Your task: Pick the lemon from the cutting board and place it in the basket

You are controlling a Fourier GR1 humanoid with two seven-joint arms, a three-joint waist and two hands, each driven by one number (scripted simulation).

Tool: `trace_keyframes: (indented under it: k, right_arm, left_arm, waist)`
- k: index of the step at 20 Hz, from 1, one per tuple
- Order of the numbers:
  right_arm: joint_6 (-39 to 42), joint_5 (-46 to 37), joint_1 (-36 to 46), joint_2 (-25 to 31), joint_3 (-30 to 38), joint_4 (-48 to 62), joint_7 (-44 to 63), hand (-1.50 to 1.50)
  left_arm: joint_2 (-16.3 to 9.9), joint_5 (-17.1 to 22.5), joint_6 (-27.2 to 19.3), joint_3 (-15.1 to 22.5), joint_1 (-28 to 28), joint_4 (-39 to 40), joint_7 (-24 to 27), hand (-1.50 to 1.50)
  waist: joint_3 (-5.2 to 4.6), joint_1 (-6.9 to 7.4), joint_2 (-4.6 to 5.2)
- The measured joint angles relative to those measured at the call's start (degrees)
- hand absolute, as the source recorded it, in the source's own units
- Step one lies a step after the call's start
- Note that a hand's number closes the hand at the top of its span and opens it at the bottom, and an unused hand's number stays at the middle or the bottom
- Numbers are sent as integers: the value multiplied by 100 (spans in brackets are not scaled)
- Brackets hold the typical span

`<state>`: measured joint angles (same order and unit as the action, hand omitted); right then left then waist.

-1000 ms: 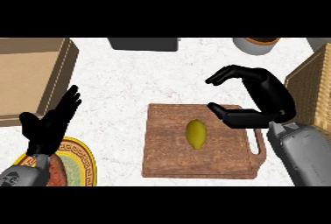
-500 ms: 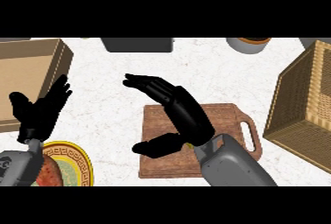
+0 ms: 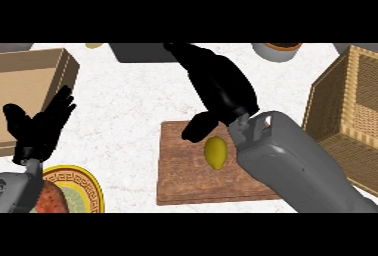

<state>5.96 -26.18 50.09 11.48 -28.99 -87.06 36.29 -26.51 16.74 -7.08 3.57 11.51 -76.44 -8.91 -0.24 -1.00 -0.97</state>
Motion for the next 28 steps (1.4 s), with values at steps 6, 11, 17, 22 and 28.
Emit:
trace_keyframes:
  k: [6,11,17,22,28]
  right_arm:
    - [1637,711,821,427,629,-182,1471,-150]
    - [2465,1797,919,640,1097,-204,1726,-150]
    - [2843,2995,365,1150,1681,-948,1850,-150]
    - [2755,3216,-472,1371,1951,-1963,1912,-150]
    - [2677,2595,-1695,1246,1913,-2708,1450,-150]
  left_arm:
    - [68,-36,12,18,-67,-103,6,0]
    - [87,-84,19,-10,-79,-126,-4,0]
    - [79,-85,123,-147,-96,-83,29,0]
    - [182,-158,121,-167,-27,-163,-103,0]
    - [244,-266,241,-268,34,-109,-113,0]
  waist:
    - [13,25,26]
    - [17,26,42]
    - [22,-4,48]
    - [24,13,61]
    - [25,62,84]
